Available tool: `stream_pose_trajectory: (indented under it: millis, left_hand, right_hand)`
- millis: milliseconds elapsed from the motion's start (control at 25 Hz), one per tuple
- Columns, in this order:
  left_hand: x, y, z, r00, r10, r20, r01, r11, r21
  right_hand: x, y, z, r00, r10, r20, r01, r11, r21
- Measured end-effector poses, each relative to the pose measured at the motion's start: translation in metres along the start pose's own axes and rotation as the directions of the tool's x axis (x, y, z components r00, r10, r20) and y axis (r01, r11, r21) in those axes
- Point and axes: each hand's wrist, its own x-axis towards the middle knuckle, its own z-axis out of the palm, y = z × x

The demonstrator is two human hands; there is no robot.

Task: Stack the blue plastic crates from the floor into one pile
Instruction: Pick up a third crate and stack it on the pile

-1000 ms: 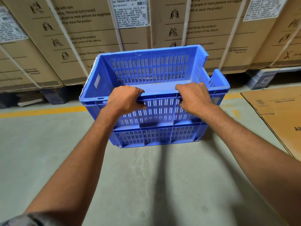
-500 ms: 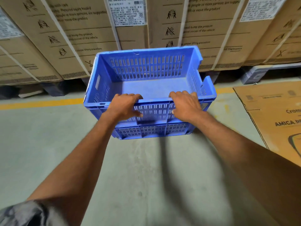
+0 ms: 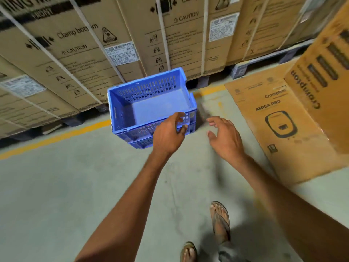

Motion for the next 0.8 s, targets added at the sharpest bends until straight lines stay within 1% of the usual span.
stream_pose_trajectory:
  millis: [120,240,320,400,480,600,720,800]
  left_hand:
    - [-0.056,0.075,0.011,0.991,0.098,0.09,-0.098,0.995,-0.006]
    - [-0.121,0.134,0.031,0.958,0.208,0.196,-0.21,0.978,-0.011]
    - [-0.162,0.171,0.049,0.939,0.247,0.237,-0.244,0.969,-0.045]
    - [-0.203,0.208,0.065,0.903,0.294,0.313,-0.285,0.956,-0.074]
    - [-0.244,0.243,0.092,0.846,0.354,0.398,-0.346,0.933,-0.093]
    - [-0.311,0.298,0.144,0.73,0.429,0.532,-0.434,0.892,-0.124]
    - [-0.381,0.353,0.204,0.616,0.494,0.613,-0.524,0.839,-0.149]
    - [-0.439,0.396,0.249,0.541,0.527,0.656,-0.564,0.806,-0.182]
  right_hand:
    - [-0.08,0.005,-0.054,0.998,0.053,-0.04,-0.053,0.999,0.0]
    - [-0.167,0.028,-0.102,0.982,0.159,-0.098,-0.159,0.987,0.005]
    - [-0.224,0.048,-0.134,0.951,0.282,-0.128,-0.279,0.96,0.039]
    - [-0.286,0.068,-0.162,0.903,0.379,-0.203,-0.374,0.925,0.067]
    - [-0.346,0.091,-0.191,0.855,0.458,-0.242,-0.457,0.887,0.064]
    - [-0.441,0.135,-0.233,0.765,0.562,-0.314,-0.57,0.818,0.076]
    - [-0.536,0.183,-0.266,0.673,0.655,-0.343,-0.674,0.734,0.08]
    - [-0.606,0.22,-0.292,0.585,0.713,-0.386,-0.728,0.672,0.138]
